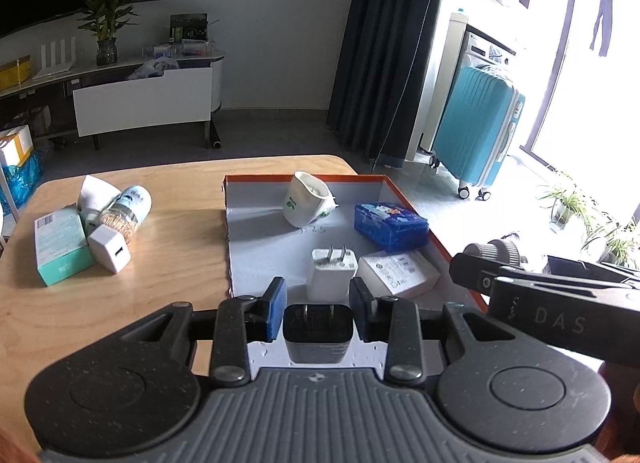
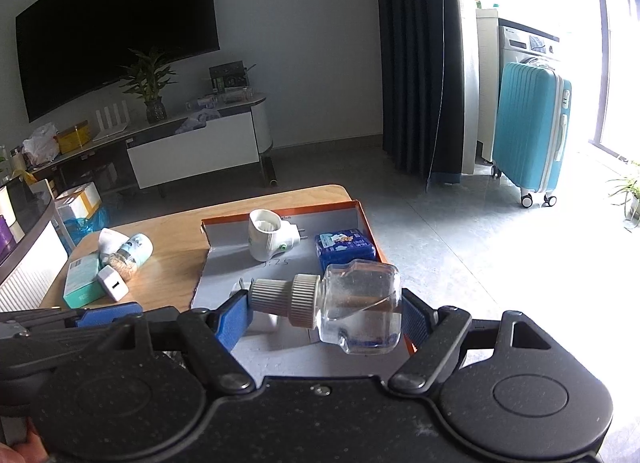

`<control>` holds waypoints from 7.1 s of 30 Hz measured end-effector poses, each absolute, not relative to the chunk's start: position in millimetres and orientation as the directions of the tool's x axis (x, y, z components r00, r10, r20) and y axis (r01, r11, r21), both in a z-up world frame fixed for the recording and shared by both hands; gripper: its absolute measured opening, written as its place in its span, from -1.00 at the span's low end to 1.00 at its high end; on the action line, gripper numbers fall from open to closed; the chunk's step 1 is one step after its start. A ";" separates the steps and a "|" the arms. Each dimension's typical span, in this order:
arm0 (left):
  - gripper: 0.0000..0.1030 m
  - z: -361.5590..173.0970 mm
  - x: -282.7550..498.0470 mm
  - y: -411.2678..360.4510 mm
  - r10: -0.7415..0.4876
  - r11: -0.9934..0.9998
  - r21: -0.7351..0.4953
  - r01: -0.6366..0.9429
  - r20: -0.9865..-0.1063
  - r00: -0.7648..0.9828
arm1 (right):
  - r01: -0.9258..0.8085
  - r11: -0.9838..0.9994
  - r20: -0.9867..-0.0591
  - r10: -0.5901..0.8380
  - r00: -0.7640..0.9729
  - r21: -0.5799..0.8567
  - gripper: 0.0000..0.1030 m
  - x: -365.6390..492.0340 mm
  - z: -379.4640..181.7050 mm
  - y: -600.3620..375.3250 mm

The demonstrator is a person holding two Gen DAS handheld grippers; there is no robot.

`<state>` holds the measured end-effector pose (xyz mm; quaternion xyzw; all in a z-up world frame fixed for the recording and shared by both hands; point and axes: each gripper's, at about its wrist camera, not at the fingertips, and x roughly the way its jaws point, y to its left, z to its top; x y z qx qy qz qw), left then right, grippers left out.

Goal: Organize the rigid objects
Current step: 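Carry the black charger with left tool while right carries the glass bottle to the tray, then lower the glass bottle into the tray with right tool while left releases the black charger, then move both open tools back from the tray toward the remaining items, then grasp the teal bandage box with left tool while right grasps the white USB charger, then carry the teal box with left tool while right carries the white charger toward the tray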

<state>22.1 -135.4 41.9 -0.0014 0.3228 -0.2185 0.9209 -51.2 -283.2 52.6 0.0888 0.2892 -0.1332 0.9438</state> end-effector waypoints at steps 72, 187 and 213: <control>0.07 36.7 133.1 -177.7 -0.451 0.884 -0.239 0.402 -0.663 0.597 | 0.324 0.932 -0.519 -0.199 0.831 0.162 0.80 34.3 61.2 -348.7; 0.38 -1.7 127.0 107.7 0.022 0.982 -0.123 -0.143 -0.677 0.735 | 0.105 0.979 -0.694 0.046 0.718 0.174 0.63 186.8 -52.7 -63.4; 0.38 7.8 63.1 84.6 -0.099 0.986 -0.164 -0.012 -0.652 0.752 | -0.022 0.996 -0.613 0.072 0.787 0.089 -0.33 77.1 -1.9 -90.2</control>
